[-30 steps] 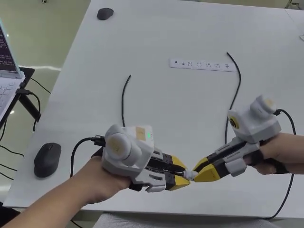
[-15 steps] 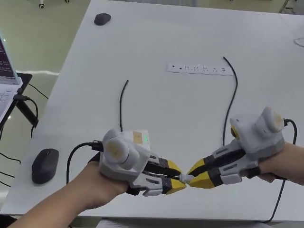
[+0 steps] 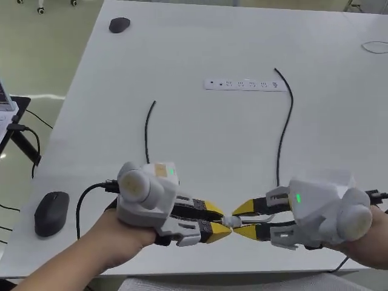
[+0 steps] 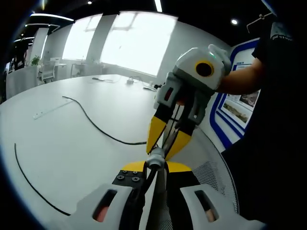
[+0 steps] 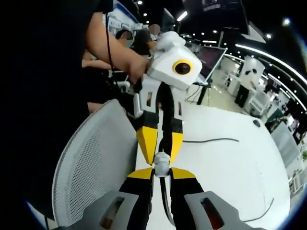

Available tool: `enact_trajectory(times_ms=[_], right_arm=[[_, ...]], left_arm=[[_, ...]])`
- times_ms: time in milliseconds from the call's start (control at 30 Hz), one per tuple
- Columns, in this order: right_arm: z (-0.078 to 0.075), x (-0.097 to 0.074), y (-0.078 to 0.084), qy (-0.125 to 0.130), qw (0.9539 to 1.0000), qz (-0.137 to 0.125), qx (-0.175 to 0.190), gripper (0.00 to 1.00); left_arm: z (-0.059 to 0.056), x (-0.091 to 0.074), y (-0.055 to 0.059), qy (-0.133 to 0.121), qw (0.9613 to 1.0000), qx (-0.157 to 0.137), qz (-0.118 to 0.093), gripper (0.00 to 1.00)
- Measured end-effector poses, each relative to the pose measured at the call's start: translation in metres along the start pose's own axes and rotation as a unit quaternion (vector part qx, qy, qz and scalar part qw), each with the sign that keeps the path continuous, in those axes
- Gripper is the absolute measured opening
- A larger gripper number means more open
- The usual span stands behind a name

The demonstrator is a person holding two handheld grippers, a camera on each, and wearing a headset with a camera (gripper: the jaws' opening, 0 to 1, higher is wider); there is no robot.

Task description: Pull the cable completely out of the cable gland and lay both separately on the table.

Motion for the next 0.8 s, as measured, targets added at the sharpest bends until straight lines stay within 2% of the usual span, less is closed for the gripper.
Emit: enact_trajectory(times_ms=[33,133,333,600,800], right_arm=[[0.002,0.001,-0.001,0.010,0.9999,0.007,-0.012,0.07],[0.007,0.001,-0.003,0.017,0.9996,0.013,-0.017,0.08],[0.007,-0.001,-0.002,0.020,0.9996,0.009,-0.017,0.08],[0.002,-0.009,-0.001,0.021,0.9998,0.001,-0.001,0.08],[-0.007,-0.017,0.001,0.039,0.9985,-0.010,0.038,0.13]], left_arm=[[-0.001,0.000,0.000,0.001,1.0000,-0.004,0.001,0.15],[-0.002,0.000,0.001,0.001,1.0000,-0.003,0.003,0.15],[-0.006,0.001,0.000,-0.002,1.0000,0.001,0.003,0.15],[-0.007,0.001,-0.007,-0.008,0.9999,0.007,-0.004,0.15],[-0.002,-0.003,-0.014,-0.028,0.9995,0.016,-0.006,0.15]])
Point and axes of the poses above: the centre of the closed fingertips' face, and the gripper's own axes: x roughly forward along the fingers, z roughly to its left, y roughly out of its underside, the point moved 8 cm from there along -x, roughly backward along the fingers, and after that the axes turned 7 degrees about z, right-handed, at the moved point
